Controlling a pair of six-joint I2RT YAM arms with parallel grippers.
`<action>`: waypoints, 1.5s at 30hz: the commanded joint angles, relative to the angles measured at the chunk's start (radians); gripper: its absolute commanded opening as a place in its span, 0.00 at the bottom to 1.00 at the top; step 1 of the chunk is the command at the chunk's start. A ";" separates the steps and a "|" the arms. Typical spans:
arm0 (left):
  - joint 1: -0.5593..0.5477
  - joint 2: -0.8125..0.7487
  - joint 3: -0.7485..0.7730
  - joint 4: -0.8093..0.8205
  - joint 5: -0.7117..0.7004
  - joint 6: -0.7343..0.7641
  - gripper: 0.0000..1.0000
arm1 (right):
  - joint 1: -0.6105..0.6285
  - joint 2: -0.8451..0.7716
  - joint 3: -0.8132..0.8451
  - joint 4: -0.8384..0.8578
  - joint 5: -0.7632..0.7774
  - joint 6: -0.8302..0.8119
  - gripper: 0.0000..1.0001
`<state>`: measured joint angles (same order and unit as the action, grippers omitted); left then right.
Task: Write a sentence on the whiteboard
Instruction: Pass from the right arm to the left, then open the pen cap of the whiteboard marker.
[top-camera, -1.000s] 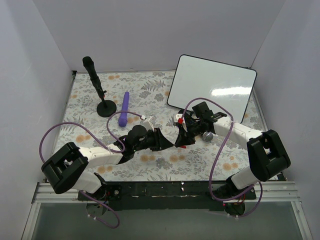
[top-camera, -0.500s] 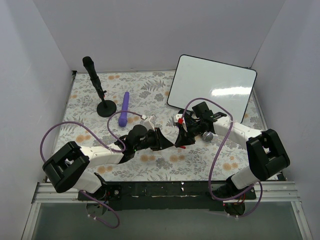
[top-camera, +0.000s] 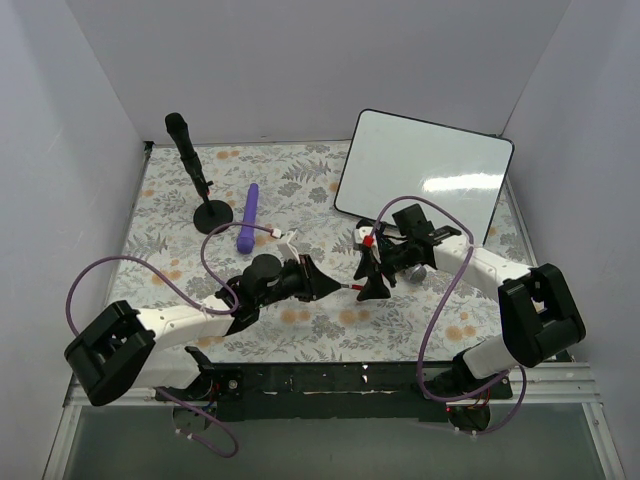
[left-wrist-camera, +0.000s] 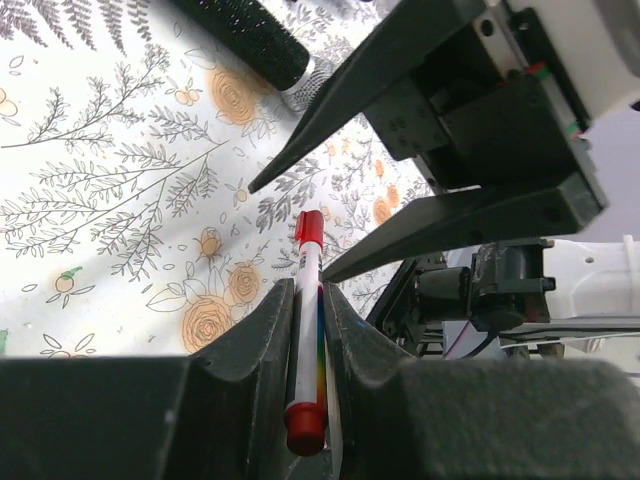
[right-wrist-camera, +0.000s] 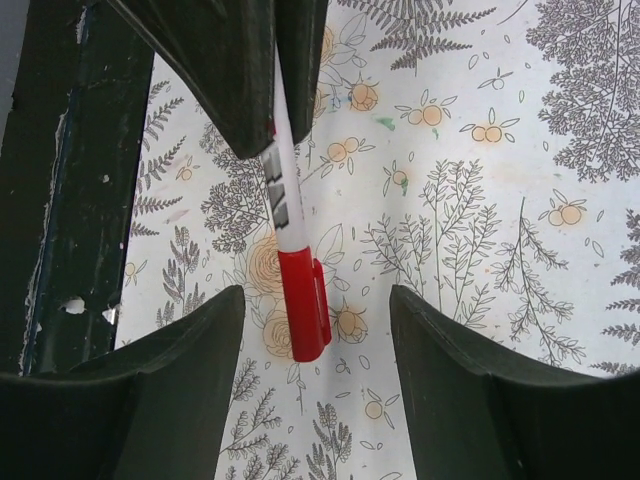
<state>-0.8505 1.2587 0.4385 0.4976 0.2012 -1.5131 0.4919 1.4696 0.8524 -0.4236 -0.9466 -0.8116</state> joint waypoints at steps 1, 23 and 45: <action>-0.005 -0.067 -0.032 0.021 -0.029 0.036 0.00 | -0.003 -0.011 -0.007 -0.010 -0.037 -0.018 0.66; -0.004 -0.036 -0.049 0.101 0.010 0.002 0.00 | 0.016 0.021 0.016 -0.095 -0.101 -0.136 0.01; 0.169 -0.525 0.003 -0.385 0.009 0.238 0.00 | -0.082 -0.104 -0.124 -0.002 0.248 -0.140 0.01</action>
<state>-0.6888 0.7765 0.3630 0.2592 0.2451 -1.3365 0.4137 1.4338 0.7757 -0.5285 -0.8509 -1.0214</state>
